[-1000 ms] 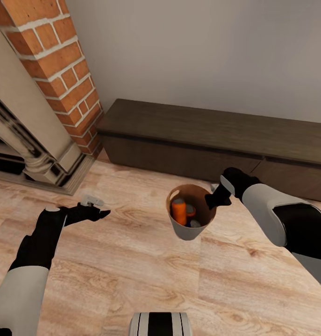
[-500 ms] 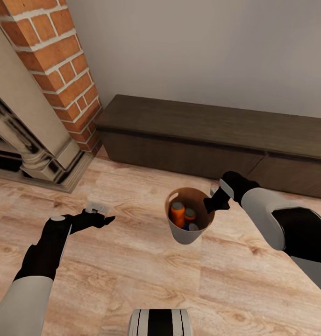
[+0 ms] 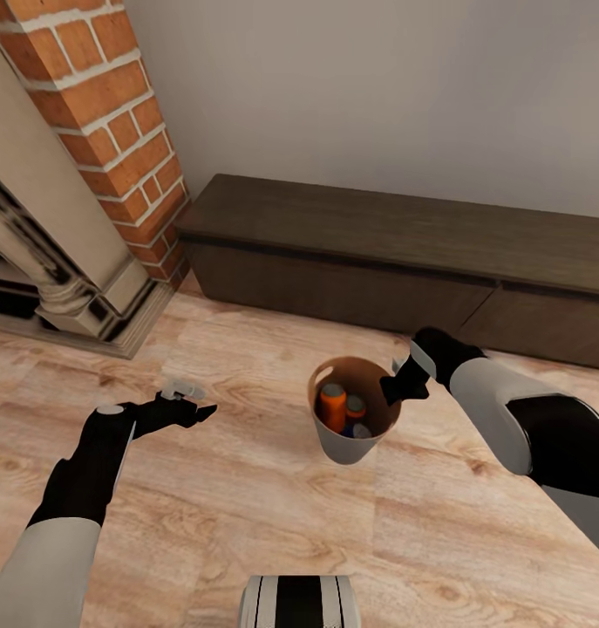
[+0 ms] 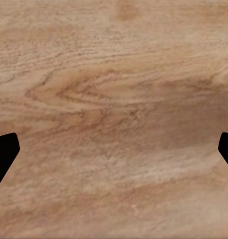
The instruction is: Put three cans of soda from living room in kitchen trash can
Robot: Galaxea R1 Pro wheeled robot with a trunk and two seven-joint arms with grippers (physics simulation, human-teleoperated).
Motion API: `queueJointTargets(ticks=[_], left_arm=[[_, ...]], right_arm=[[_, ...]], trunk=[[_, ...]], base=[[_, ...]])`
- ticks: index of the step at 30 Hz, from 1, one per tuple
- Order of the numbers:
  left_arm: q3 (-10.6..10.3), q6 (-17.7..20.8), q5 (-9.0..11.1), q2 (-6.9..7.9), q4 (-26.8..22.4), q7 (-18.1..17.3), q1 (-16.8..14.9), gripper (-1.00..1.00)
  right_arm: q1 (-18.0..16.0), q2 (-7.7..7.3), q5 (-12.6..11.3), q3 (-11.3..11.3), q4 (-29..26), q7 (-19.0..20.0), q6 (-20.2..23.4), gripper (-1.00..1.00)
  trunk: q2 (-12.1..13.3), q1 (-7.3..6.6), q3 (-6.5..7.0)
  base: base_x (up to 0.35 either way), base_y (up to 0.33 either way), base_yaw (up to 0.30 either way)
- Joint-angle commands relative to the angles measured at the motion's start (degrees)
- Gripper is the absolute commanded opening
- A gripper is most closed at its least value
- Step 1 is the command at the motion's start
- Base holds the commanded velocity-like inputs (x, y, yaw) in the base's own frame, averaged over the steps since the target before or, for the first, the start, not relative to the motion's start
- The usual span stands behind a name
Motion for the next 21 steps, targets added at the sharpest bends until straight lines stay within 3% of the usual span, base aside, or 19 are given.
queueJointTargets(ticks=[1,11,17,21], left_arm=[[0.0,0.0,0.0,-0.01,0.0,0.0,0.0,1.00],[0.0,0.0,0.0,-0.03,0.1,0.0,0.0,1.00],[0.0,0.0,0.0,-0.03,0.1,0.0,0.0,1.00],[0.0,0.0,0.0,-0.04,0.3,0.0,0.0,1.00]], right_arm=[[0.0,0.00,-1.3,-0.9,0.0,0.5,0.1,-1.00],[1.3,0.00,-1.3,-0.9,-0.5,0.3,0.1,-1.00],[1.3,0.00,-1.2,-0.8,-0.5,0.2,0.1,-1.00],[1.3,-0.05,-1.2,-0.8,-0.5,0.1,0.1,-1.00]], trunk=[[-0.4,0.21,-0.18],[-4.4,2.41,-1.97],[-4.4,2.41,-1.97],[-6.0,3.29,-2.69]], base=[[0.000,0.000,0.000],[0.000,0.000,0.000],[0.000,0.000,0.000],[0.000,0.000,0.000]])
